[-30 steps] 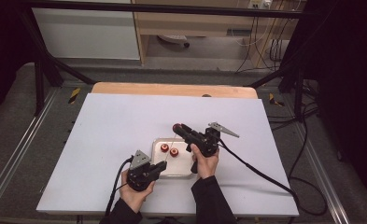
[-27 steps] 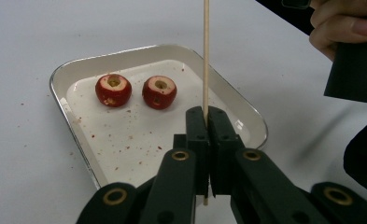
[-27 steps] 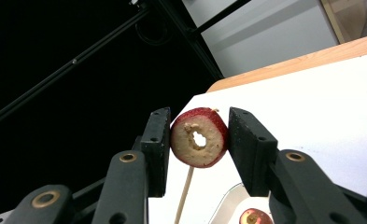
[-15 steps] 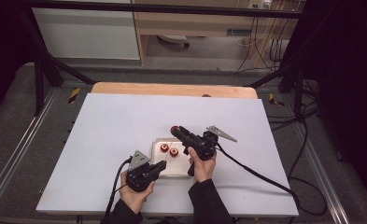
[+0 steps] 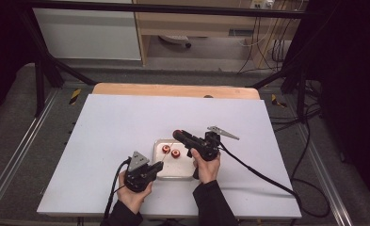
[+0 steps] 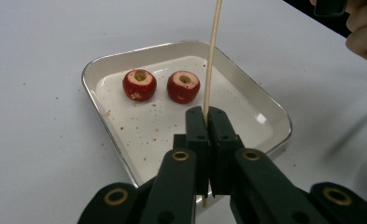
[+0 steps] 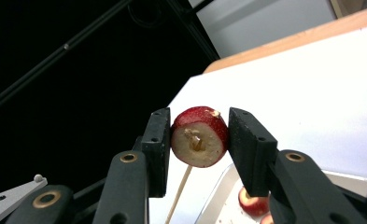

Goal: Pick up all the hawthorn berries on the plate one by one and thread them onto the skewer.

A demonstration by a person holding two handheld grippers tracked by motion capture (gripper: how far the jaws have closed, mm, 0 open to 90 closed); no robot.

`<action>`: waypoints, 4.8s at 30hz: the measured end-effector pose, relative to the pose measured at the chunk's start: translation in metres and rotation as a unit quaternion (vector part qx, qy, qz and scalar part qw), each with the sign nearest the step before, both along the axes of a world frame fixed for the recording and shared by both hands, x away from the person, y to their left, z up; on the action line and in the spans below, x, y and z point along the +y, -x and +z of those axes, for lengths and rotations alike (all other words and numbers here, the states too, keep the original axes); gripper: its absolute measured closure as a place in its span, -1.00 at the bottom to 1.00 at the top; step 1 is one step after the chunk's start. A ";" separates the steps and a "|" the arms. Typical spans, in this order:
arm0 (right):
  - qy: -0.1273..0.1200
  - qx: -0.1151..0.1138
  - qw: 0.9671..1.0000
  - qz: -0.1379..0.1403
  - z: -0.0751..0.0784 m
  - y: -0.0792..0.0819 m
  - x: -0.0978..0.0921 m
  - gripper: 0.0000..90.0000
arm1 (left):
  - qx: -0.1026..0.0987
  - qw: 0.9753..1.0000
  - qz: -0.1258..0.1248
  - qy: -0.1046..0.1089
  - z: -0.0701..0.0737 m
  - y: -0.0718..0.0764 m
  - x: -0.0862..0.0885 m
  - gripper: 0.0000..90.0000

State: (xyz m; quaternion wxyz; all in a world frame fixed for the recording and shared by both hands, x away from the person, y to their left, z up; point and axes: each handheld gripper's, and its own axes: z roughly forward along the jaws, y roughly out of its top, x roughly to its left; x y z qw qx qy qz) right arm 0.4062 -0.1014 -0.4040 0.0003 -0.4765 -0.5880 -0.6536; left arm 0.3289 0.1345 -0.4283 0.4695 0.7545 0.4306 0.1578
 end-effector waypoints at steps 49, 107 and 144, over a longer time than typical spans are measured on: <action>0.021 0.023 0.997 0.067 -0.021 0.021 0.015 0.32 | -0.028 0.999 -0.030 0.000 0.014 -0.018 -0.012 0.97; 0.457 0.114 0.859 0.202 -0.011 -0.060 0.057 -0.05 | 0.007 0.995 -0.066 -0.071 -0.011 0.003 0.086 0.96; 0.388 0.135 0.890 0.197 0.017 -0.048 0.043 0.37 | 0.001 0.996 -0.064 -0.068 -0.008 0.004 0.084 0.96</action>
